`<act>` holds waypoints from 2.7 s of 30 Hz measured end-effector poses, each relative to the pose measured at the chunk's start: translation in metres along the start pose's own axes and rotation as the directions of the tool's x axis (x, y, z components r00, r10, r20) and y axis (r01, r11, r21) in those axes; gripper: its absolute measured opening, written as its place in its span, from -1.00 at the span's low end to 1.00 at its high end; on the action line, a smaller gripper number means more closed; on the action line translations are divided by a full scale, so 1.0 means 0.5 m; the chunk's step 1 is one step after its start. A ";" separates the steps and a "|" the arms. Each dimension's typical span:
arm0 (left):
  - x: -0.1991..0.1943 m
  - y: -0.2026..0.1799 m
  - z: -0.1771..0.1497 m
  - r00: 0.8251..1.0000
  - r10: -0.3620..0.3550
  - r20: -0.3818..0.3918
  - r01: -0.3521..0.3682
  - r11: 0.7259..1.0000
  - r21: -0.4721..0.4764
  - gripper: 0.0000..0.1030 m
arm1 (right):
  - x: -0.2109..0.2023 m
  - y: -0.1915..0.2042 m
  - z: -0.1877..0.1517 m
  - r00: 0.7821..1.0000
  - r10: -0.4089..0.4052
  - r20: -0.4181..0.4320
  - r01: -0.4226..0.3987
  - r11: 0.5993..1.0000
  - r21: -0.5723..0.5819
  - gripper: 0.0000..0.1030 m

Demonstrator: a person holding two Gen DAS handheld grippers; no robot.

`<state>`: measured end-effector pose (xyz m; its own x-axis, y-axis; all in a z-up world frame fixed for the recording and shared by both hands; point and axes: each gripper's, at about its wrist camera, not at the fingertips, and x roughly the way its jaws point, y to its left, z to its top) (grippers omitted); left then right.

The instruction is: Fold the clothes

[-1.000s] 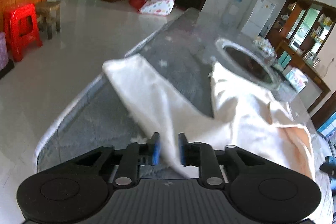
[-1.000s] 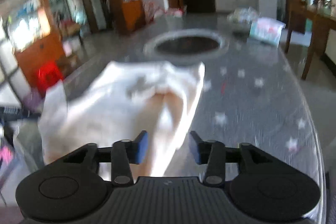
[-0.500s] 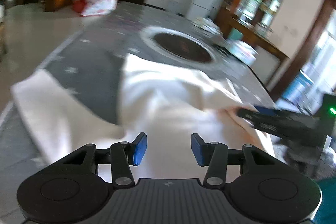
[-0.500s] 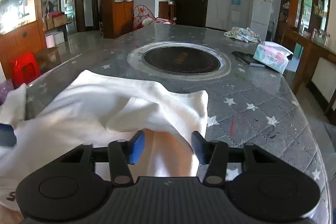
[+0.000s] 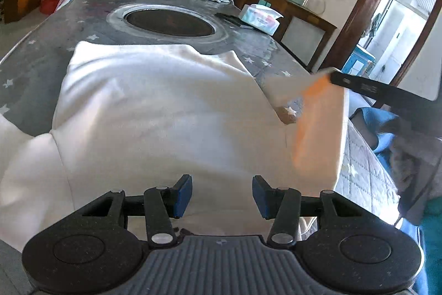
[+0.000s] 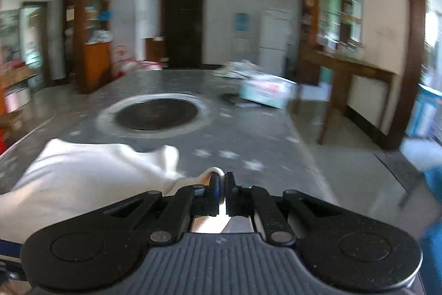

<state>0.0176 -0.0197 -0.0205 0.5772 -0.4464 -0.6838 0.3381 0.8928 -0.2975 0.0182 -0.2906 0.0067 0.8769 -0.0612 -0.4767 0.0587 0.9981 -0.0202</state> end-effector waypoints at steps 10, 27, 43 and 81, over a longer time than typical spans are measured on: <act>-0.006 -0.006 -0.008 1.000 0.004 0.000 -0.004 1.000 0.026 0.07 | -0.007 -0.092 -0.059 0.986 -0.124 -0.114 0.143 0.975 0.172 -0.28; 0.000 -0.011 -0.006 1.000 0.002 -0.002 -0.002 0.999 0.039 0.23 | 0.072 0.004 -0.070 0.987 -0.050 -0.155 0.045 0.998 -0.032 -0.48; -0.001 -0.012 -0.010 1.000 -0.001 0.000 0.001 0.999 0.050 0.27 | -0.003 -0.123 -0.041 0.928 -0.372 -0.027 0.373 0.924 0.084 -0.82; -0.030 0.012 -0.020 0.999 -0.043 0.001 0.043 0.997 0.071 0.31 | 0.054 -0.057 -0.097 0.971 -0.042 -0.234 0.060 0.996 0.073 0.47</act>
<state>0.0036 -0.0071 -0.0186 0.5631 -0.4846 -0.6694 0.4148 0.8663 -0.2782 0.0171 -0.3204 -0.0483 0.7376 -0.0988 -0.6680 0.1461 0.9892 0.0149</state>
